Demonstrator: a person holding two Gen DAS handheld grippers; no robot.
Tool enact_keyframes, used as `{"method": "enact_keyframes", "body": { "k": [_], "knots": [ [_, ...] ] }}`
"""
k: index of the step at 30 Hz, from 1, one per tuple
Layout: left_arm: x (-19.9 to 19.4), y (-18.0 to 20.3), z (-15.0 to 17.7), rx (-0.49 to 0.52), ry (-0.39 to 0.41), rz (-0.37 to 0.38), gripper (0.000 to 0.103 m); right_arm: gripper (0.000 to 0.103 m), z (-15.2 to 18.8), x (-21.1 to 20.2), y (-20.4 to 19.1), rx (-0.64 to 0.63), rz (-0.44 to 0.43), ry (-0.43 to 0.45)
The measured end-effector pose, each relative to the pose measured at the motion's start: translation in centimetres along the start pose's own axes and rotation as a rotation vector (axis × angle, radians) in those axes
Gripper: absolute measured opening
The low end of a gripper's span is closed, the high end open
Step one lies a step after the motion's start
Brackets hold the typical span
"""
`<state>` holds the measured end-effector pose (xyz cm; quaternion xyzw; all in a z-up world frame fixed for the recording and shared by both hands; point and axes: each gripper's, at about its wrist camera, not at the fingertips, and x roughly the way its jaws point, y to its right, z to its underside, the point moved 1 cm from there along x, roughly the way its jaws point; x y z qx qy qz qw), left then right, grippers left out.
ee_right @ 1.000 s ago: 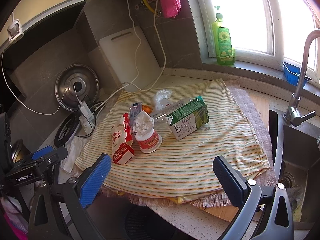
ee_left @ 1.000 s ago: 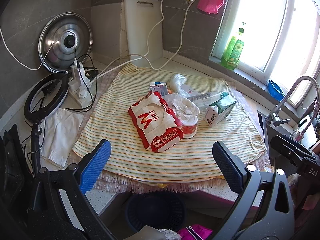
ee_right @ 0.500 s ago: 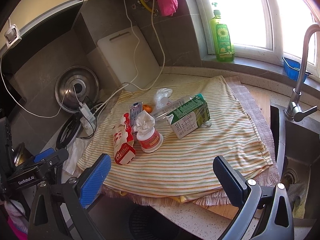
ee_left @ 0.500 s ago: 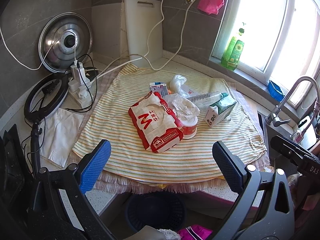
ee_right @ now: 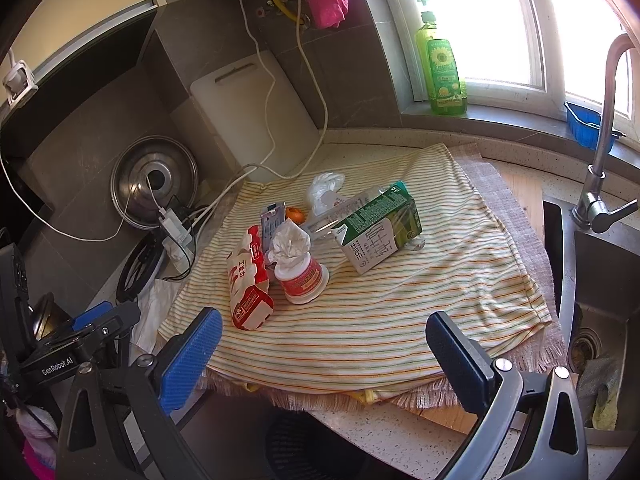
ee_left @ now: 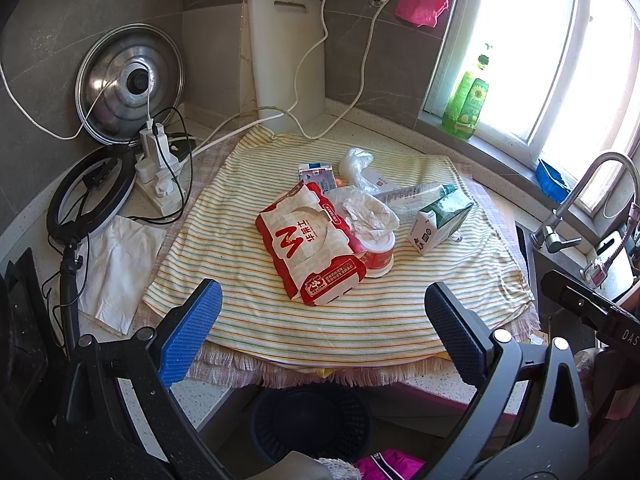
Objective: Collect trash
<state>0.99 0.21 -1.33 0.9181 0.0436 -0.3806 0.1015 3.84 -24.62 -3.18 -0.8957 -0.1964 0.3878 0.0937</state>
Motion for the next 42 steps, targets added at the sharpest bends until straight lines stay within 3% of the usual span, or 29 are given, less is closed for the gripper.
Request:
{"method": "enact_keyframes", "body": {
  "k": [33, 42],
  "knots": [
    [0.2, -0.1, 0.1, -0.005, -0.006, 0.002, 0.103, 0.103, -0.1, 0.8, 1.0, 0.026, -0.009, -0.021],
    [2.0, -0.7, 0.2, -0.037, -0.039, 0.013, 0.103, 0.103, -1.1, 1.1, 1.9, 0.026, 0.012, -0.007]
  ]
}}
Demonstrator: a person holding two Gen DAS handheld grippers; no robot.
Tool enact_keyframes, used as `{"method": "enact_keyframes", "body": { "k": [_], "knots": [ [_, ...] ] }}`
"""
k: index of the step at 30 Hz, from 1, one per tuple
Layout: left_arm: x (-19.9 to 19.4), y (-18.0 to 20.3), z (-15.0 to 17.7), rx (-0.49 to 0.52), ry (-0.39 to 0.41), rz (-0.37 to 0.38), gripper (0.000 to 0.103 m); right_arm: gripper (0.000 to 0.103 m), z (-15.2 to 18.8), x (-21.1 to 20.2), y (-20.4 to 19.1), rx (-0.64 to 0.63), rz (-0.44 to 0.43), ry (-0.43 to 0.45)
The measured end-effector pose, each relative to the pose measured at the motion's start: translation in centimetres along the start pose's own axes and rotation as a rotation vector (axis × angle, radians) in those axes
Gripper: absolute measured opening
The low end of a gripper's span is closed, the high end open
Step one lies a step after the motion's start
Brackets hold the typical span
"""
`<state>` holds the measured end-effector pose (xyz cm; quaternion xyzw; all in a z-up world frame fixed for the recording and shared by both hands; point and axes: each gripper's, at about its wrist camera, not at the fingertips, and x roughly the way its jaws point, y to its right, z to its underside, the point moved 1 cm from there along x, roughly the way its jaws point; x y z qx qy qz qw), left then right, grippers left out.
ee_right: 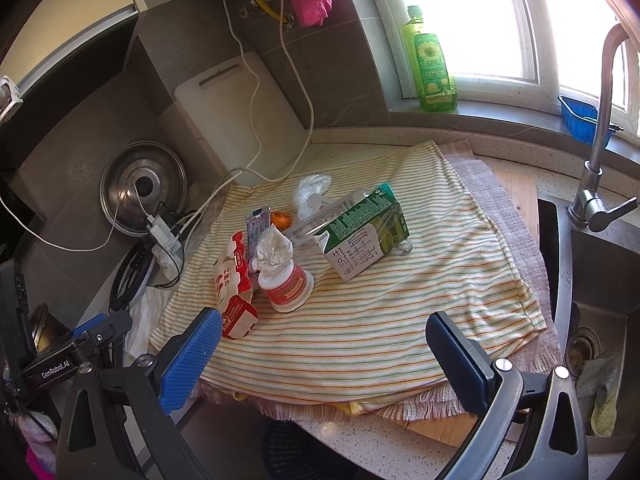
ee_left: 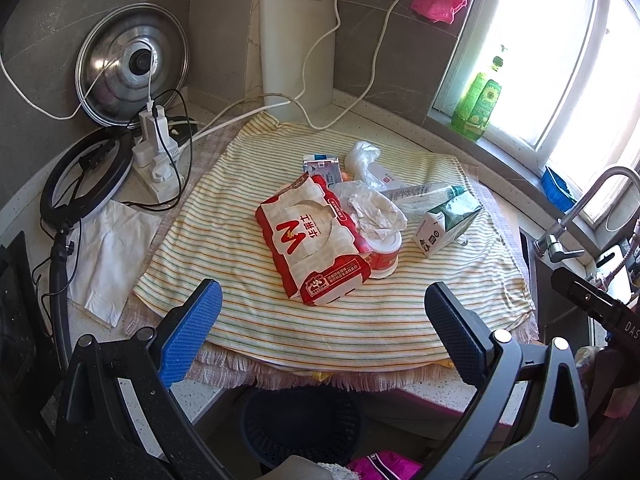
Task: Collect trash
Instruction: 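Move the left tool to the red wipe pack while the right tool approaches the green carton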
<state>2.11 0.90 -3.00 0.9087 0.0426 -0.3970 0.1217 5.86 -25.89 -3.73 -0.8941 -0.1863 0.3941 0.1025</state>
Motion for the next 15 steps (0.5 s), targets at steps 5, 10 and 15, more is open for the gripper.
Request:
{"method": "enact_keyframes", "body": {
  "k": [5, 10, 15],
  "knots": [
    [1.4, -0.4, -0.7, -0.014, -0.038, -0.025, 0.103, 0.103, -1.2, 0.9, 0.7, 0.004, 0.016, -0.015],
    [3.1, -0.6, -1.5, -0.04, -0.081, -0.012, 0.103, 0.103, -2.6, 2.6, 1.5, 0.02, 0.029, -0.056],
    [4.9, -0.5, -2.5, -0.054, -0.115, -0.002, 0.103, 0.103, -3.9, 4.8, 2.2, 0.044, 0.028, -0.101]
  ]
}}
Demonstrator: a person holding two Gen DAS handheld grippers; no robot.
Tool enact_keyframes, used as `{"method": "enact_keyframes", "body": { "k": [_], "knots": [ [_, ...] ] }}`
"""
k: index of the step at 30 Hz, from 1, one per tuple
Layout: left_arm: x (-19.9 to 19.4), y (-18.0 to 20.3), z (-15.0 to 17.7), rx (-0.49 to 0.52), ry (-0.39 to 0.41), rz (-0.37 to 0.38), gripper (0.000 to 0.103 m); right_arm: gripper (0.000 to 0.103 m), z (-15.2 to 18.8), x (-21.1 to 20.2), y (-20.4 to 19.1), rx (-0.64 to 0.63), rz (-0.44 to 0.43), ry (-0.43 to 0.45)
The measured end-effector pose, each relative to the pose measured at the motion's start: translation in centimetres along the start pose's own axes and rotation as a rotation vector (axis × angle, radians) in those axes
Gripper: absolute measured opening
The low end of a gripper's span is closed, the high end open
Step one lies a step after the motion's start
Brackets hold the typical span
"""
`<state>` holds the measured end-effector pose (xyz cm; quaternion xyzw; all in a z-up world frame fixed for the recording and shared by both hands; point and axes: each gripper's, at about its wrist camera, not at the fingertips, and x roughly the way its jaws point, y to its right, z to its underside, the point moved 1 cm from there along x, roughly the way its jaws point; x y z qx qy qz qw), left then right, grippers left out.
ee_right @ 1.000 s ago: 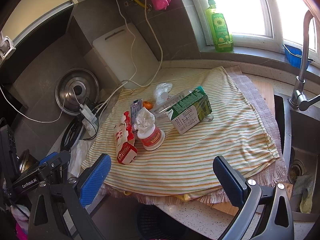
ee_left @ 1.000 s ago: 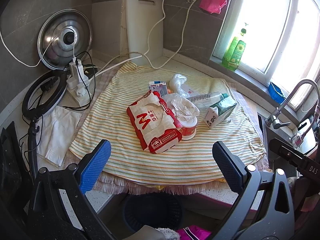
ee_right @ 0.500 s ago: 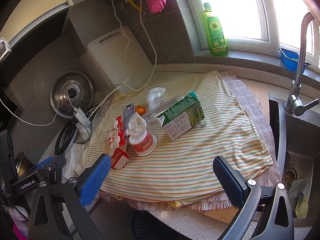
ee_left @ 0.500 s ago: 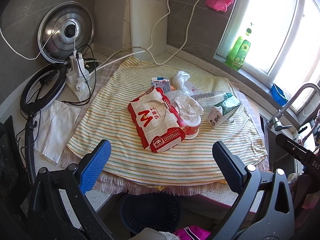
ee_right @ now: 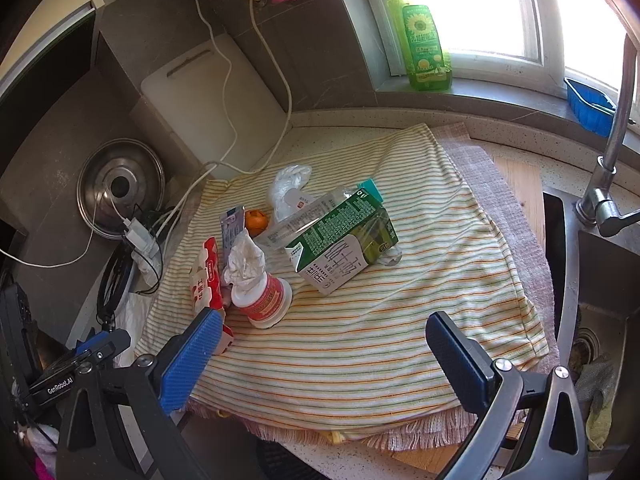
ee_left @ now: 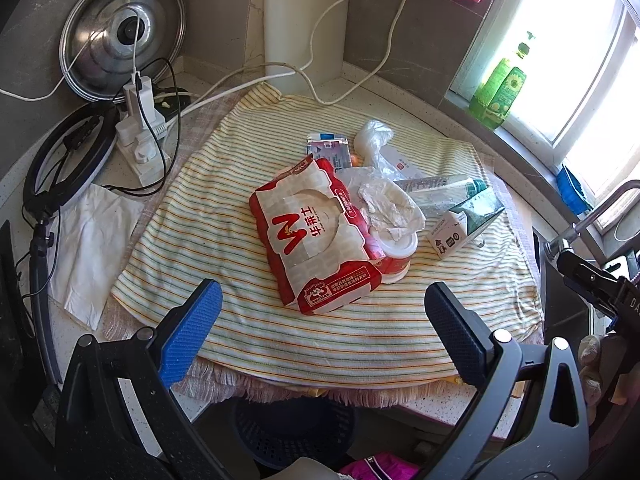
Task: Collect trash
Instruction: 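Move the left tool to the red wipe pack while the right tool approaches the green carton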
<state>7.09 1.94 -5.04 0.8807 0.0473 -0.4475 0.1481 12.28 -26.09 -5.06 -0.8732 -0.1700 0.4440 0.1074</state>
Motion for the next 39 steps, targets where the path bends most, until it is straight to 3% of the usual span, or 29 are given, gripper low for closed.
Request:
{"method": "enact_keyframes", "body": {
  "k": [7, 17, 24, 39],
  "knots": [
    [2.6, 1.2, -1.1, 0.017, -0.037, -0.019, 0.103, 0.103, -2.5, 3.0, 0.9, 0.087, -0.006, -0.049],
    [7.1, 4.2, -2.0, 0.111, -0.088, -0.102, 0.103, 0.103, -5.2, 7.4, 2.4, 0.183, 0.032, -0.114],
    [10.5, 6.2, -2.1, 0.229, -0.109, -0.256, 0.103, 0.103, -5.9, 9.4, 2.0, 0.18, 0.044, -0.153],
    [12.5, 5.2, -2.7, 0.25, -0.121, -0.372, 0.1, 0.103, -7.7, 14.2, 2.4, 0.245, 0.158, -0.199]
  ]
}}
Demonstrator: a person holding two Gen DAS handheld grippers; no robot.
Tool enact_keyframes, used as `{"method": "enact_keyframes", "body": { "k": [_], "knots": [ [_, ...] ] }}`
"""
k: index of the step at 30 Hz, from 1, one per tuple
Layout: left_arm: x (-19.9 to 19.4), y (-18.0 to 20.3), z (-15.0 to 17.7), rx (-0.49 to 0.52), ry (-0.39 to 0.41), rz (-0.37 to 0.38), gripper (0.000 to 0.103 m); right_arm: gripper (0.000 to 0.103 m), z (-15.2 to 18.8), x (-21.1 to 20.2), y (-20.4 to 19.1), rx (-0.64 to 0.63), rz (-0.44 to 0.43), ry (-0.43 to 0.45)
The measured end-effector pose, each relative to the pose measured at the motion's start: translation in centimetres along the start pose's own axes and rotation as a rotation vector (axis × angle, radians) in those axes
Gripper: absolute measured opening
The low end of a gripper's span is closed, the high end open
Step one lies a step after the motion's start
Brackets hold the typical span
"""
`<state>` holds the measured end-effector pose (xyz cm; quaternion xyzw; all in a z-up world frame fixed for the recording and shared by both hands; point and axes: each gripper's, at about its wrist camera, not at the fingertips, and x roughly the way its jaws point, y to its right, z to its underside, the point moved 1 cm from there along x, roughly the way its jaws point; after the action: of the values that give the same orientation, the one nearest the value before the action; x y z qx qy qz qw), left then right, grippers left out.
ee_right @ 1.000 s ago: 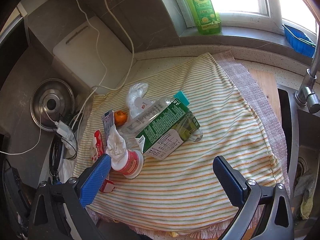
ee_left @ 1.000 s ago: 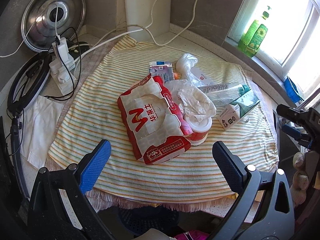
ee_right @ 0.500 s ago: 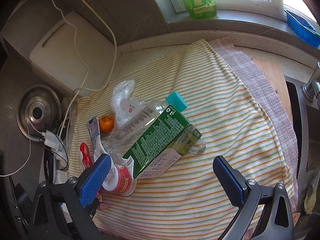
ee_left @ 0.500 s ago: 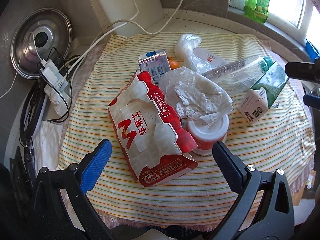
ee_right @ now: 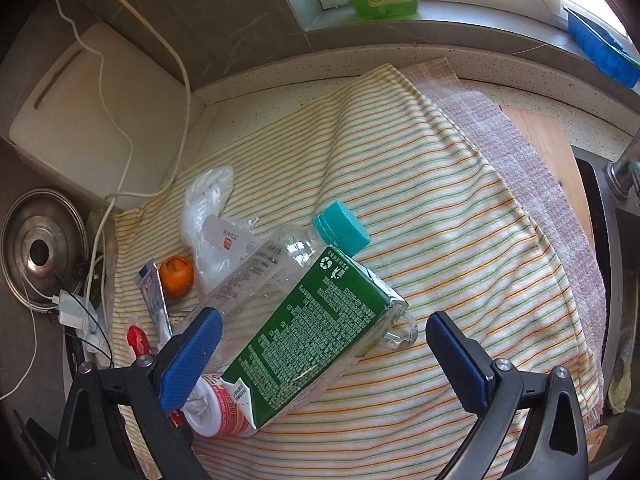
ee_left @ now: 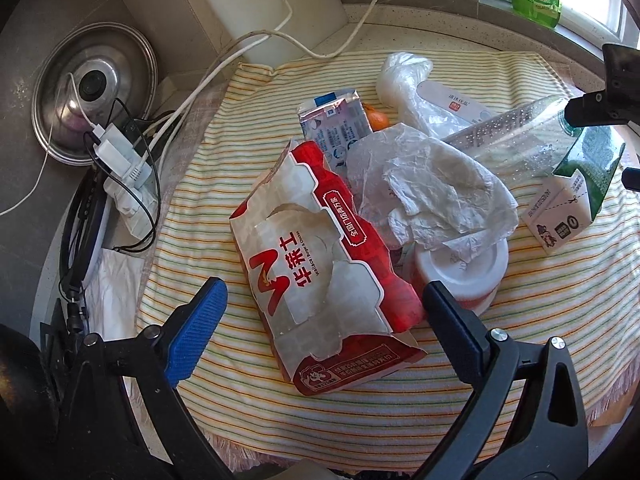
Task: Collect trash
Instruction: 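Move the left tool to the red wipe pack while the right tool approaches the green carton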
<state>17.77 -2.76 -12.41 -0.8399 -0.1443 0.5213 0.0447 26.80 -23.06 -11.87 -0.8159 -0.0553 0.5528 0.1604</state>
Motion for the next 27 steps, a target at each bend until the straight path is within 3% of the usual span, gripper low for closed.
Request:
{"method": "enact_keyframes", "body": {
  "k": [15, 17, 24, 27],
  "knots": [
    [-1.3, -7.5, 1.0, -0.135, 0.025, -0.028, 0.095, 0.103, 0.2, 1.1, 0.0, -0.034, 0.035, -0.03],
    [-1.5, -9.0, 1.6, -0.166, 0.021, -0.023, 0.089, 0.103, 0.2, 1.1, 0.1, -0.033, 0.038, -0.035],
    [-0.9, -14.4, 3.3, -0.296, -0.016, 0.047, 0.087, 0.102, 0.6, 1.0, 0.5, -0.04, 0.03, -0.04],
    [-0.7, -14.5, 3.1, -0.301, -0.023, 0.135, 0.087, 0.101, 0.7, 1.0, 0.3, -0.048, 0.028, -0.045]
  ]
}}
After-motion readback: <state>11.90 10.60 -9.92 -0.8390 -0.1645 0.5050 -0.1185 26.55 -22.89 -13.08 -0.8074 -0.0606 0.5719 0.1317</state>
